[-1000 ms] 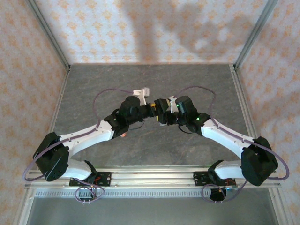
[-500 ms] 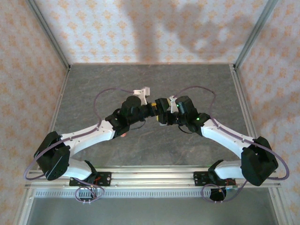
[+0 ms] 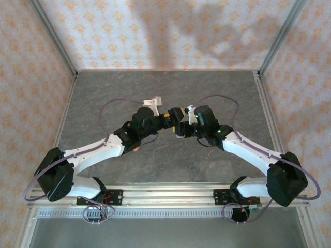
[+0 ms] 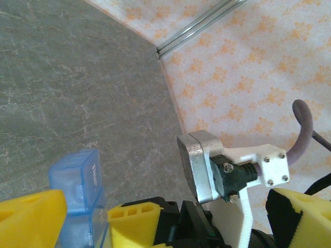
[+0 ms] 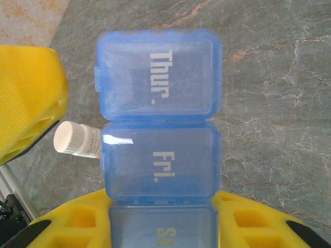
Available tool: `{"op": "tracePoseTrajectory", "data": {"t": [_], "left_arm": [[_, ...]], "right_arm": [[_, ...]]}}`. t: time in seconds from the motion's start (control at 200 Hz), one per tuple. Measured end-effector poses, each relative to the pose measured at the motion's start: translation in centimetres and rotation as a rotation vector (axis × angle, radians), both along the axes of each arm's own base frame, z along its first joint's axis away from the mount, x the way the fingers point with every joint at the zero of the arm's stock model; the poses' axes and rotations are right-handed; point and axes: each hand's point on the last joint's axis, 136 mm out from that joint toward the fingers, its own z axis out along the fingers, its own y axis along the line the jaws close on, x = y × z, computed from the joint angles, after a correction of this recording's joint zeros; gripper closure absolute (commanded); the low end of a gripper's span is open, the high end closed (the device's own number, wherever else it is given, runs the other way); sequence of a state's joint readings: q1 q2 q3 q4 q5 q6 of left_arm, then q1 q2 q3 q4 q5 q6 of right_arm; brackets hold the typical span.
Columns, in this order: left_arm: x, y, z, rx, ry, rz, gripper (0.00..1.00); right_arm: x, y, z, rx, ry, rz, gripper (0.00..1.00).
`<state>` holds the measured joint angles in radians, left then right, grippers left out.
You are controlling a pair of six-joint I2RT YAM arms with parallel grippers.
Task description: Sort the pills into containers
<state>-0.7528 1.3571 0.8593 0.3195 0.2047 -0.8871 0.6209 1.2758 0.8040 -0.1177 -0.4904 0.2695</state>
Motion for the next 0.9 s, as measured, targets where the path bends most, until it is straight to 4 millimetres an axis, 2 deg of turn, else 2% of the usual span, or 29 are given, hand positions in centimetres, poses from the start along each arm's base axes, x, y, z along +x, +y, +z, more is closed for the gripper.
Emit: {"op": "tracePoseTrajectory", "data": {"t": [0.175,0.38,0.901], "left_arm": [[0.1,-0.4,-1.1,0.010,0.024,-0.010,0.00],[0.1,-0.6,-1.3,0.010,0.029,-0.021,0.00],[0.5,-1.1,-0.3,-0.006,0.012,-0.022,0.00]], "right_arm": [[0.0,0.0,0.0,0.001,0.000,0.000,0.81],[0.0,0.0,0.0,0.001,0.000,0.000,0.81],[0.1,0.1,0.2,0.009,-0.001,0.000,0.81]]}}
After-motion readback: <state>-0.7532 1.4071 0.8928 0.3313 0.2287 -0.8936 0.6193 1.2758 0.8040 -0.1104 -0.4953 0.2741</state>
